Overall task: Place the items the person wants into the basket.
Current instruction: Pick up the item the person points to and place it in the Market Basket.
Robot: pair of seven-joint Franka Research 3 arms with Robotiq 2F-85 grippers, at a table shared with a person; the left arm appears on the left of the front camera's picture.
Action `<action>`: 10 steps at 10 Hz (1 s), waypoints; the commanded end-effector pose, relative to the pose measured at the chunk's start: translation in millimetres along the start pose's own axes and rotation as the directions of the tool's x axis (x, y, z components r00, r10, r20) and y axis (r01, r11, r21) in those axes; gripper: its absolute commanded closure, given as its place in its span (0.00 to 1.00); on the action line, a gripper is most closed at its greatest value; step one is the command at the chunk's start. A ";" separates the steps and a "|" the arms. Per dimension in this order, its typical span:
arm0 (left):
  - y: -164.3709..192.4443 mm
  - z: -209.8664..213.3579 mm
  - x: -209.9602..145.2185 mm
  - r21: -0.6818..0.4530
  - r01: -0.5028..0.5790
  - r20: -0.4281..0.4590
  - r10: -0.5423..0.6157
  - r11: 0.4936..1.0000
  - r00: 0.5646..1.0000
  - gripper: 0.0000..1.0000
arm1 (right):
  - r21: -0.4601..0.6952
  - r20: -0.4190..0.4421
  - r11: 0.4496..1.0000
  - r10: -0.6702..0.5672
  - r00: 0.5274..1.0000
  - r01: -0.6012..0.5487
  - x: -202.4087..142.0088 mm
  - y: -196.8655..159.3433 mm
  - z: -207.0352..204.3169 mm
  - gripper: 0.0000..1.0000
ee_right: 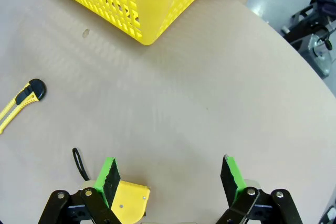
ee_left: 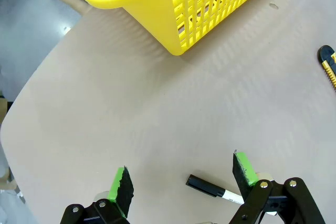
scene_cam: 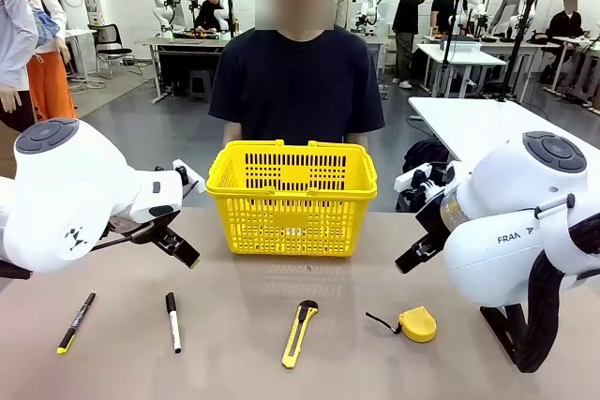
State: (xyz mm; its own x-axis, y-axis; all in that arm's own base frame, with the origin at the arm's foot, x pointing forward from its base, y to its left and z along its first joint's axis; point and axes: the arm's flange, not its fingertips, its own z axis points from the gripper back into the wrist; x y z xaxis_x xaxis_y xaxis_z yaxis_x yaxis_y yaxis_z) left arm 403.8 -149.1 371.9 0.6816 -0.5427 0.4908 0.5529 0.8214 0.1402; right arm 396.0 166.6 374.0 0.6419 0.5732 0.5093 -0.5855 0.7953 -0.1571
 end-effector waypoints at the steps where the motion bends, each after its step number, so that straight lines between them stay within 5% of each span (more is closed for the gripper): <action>1: 0.0 0.0 0.0 0.000 0.000 0.000 0.000 1.000 1.000 0.00 | 0.000 0.000 1.000 0.000 1.000 0.000 0.0 0.0 0.0 0.00; 3: 3.3 75.5 21.1 -0.041 0.151 -0.031 -0.152 0.988 0.988 0.00 | -0.038 0.010 0.999 0.032 0.999 -0.032 21.5 3.1 79.3 0.00; 7: 25.6 196.6 77.2 0.045 0.154 -0.032 -0.153 0.987 0.988 0.00 | -0.131 -0.003 0.986 0.107 0.994 -0.106 81.7 -22.1 236.1 0.00; 10: 24.7 253.2 93.8 0.110 0.134 0.025 -0.138 0.985 0.990 0.00 | -0.204 0.016 0.972 0.121 0.993 -0.115 99.2 -10.9 304.5 0.00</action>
State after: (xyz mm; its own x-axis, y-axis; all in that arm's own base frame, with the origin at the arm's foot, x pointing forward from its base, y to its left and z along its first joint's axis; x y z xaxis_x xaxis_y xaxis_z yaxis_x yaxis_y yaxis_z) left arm 361.5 -131.9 643.7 0.5759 -0.6472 0.4994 0.6072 0.7477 0.2688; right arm 309.3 150.0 690.8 0.5454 0.6454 0.5348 -0.5540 0.7564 -0.3478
